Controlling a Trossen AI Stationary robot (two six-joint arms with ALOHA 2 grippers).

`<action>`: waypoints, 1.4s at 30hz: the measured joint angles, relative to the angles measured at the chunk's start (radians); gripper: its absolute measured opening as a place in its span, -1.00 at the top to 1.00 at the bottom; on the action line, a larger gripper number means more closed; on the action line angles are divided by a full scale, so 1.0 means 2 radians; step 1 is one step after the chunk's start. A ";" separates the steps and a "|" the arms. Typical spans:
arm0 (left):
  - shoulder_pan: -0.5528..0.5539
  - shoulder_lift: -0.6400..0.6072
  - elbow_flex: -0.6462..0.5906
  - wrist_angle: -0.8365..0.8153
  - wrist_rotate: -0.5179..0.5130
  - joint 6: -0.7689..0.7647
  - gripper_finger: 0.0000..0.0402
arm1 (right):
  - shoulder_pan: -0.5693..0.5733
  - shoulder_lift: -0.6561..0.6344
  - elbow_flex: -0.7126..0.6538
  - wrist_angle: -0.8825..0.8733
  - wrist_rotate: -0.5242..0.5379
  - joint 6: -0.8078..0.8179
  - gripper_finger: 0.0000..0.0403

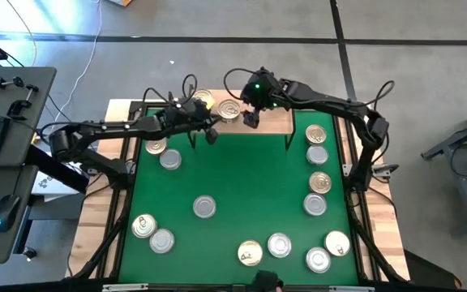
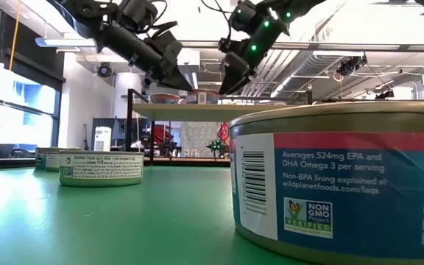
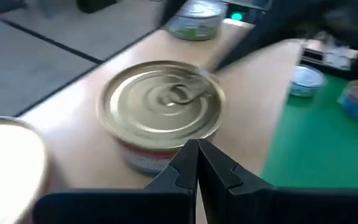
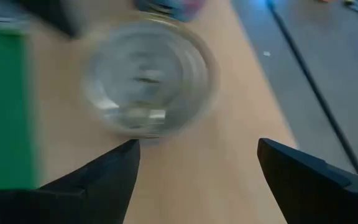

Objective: Stack canned seafood by type on shelf
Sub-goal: Put the blue tuna can on the shelf aligned with the other blue tuna can

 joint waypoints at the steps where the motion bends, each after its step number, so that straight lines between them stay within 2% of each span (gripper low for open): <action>1: 0.000 -0.002 0.000 0.002 -0.010 0.002 1.00 | 0.002 -0.004 0.000 -0.005 -0.006 -0.001 -0.58; 8: -0.009 -0.020 0.000 0.001 -0.066 0.008 1.00 | 0.017 -0.012 0.000 0.007 -0.016 -0.010 -0.58; 14: -0.036 -0.051 0.000 -0.014 -0.075 0.017 1.00 | 0.022 0.001 0.000 0.027 -0.040 -0.025 -0.54; 23: -0.072 -0.121 0.000 -0.090 -0.096 0.006 1.00 | 0.015 0.043 0.001 0.084 -0.037 -0.022 -0.11; 27: -0.071 -0.133 0.000 -0.123 -0.099 -0.001 1.00 | 0.004 0.054 0.002 0.115 -0.036 -0.013 0.01; 42: -0.071 -0.126 0.000 -0.131 -0.113 -0.014 1.00 | -0.008 0.063 0.000 0.162 -0.058 0.001 0.03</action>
